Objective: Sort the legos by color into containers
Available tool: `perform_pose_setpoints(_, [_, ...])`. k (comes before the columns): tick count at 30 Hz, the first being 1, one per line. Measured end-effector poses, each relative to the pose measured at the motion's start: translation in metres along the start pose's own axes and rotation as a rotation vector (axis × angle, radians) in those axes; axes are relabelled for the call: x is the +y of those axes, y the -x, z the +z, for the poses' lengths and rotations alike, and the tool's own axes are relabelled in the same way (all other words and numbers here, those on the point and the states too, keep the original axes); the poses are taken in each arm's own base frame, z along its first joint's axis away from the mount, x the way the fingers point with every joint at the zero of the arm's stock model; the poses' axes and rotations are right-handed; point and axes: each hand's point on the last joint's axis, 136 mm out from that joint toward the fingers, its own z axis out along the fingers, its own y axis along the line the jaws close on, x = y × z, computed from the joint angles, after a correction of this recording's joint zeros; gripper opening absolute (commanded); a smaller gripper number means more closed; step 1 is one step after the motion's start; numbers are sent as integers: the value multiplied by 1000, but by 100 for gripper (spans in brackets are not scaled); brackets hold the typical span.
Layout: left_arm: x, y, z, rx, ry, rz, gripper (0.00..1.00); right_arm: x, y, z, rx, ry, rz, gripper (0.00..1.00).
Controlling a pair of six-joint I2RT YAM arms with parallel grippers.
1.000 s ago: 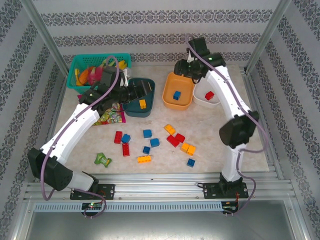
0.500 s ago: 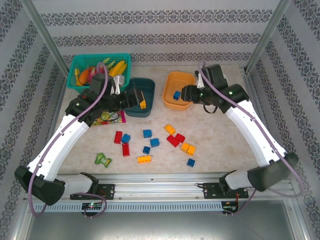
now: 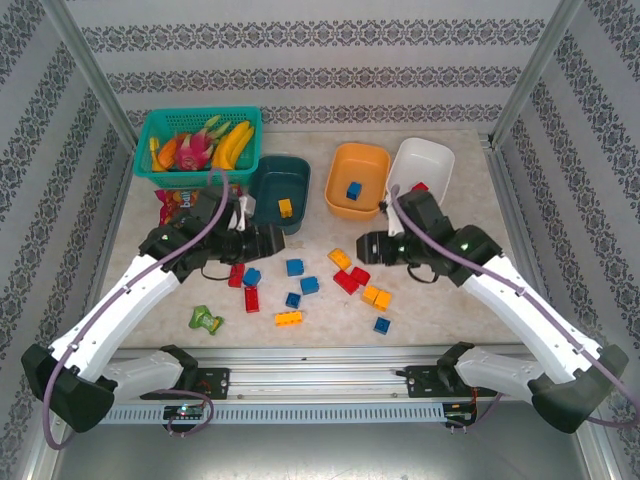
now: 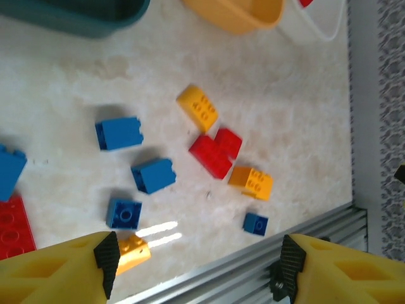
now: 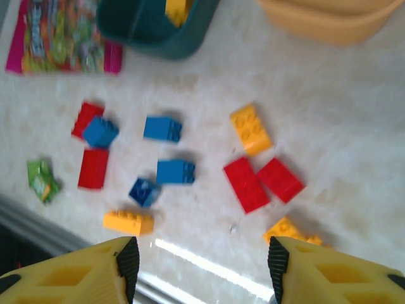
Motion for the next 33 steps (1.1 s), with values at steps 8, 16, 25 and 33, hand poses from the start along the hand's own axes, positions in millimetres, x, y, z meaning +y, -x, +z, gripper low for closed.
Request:
perform_pose_setpoints(8, [24,-87,44,228,118,121,72,2,-69,32,152,47,-64,70])
perform_pose_setpoints(16, [57,-130,77,394,249,364,76,-4,-90,24,132,83,-50,72])
perform_pose_setpoints(25, [83,-139,101,491,343,601,78,4,-95,18,122,154,-29,73])
perform_pose_setpoints(33, [90,-151,117,550,363,694,74,5,-98,12,100,180,12,71])
